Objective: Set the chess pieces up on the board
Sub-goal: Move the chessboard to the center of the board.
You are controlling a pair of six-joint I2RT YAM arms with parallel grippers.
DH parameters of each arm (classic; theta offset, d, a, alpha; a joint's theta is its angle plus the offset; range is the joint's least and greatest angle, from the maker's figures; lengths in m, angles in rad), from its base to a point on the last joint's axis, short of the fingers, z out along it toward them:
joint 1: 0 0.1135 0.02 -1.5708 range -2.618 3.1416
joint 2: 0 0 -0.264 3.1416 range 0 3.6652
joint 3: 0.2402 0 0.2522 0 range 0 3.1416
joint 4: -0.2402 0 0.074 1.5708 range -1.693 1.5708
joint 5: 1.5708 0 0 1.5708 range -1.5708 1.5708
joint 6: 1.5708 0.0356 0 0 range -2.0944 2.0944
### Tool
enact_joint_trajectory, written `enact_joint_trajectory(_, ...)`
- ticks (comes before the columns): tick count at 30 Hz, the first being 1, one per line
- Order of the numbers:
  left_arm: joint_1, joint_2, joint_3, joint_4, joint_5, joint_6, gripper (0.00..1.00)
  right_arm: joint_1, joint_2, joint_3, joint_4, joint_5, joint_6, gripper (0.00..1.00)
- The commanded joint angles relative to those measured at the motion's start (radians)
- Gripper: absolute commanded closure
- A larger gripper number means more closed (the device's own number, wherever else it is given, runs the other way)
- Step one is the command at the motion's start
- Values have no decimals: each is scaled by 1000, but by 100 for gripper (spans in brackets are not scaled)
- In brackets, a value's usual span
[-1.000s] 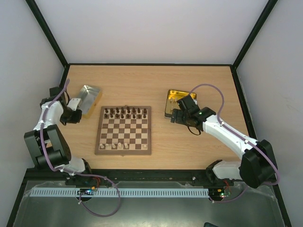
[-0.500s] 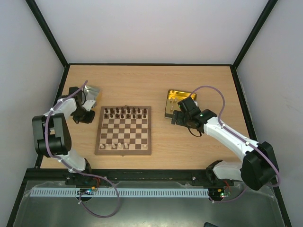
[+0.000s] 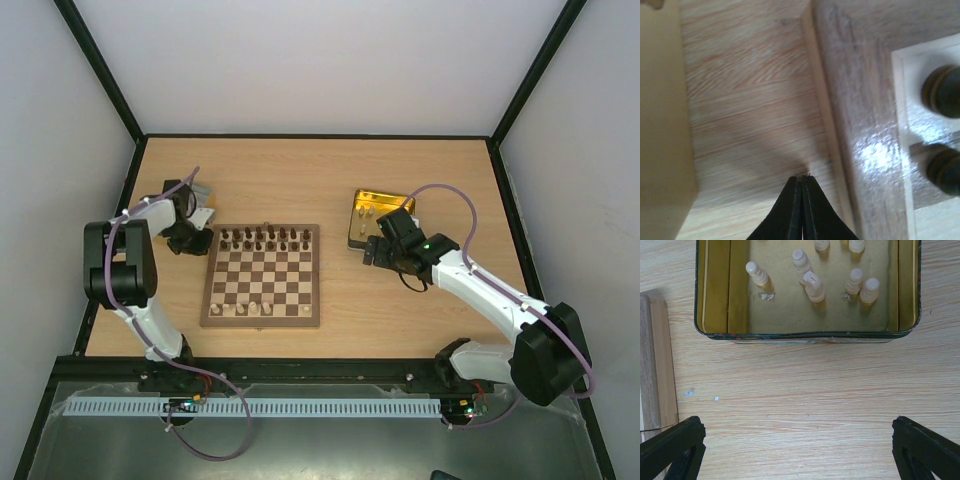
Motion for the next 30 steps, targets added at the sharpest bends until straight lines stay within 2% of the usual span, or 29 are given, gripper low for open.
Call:
enact_joint_trajectory(1,-10,28,38,5,38,-29,98,3,-9,1,-12,15,7,2)
enact_joint_trajectory(17,-57,47,33,-5,95,-36,98,3,30,8,5,10,-9,2)
enact_joint_trajectory(30,-110,-22,-16,-7,90,-29,98,3,76,21,33,5,-24,2)
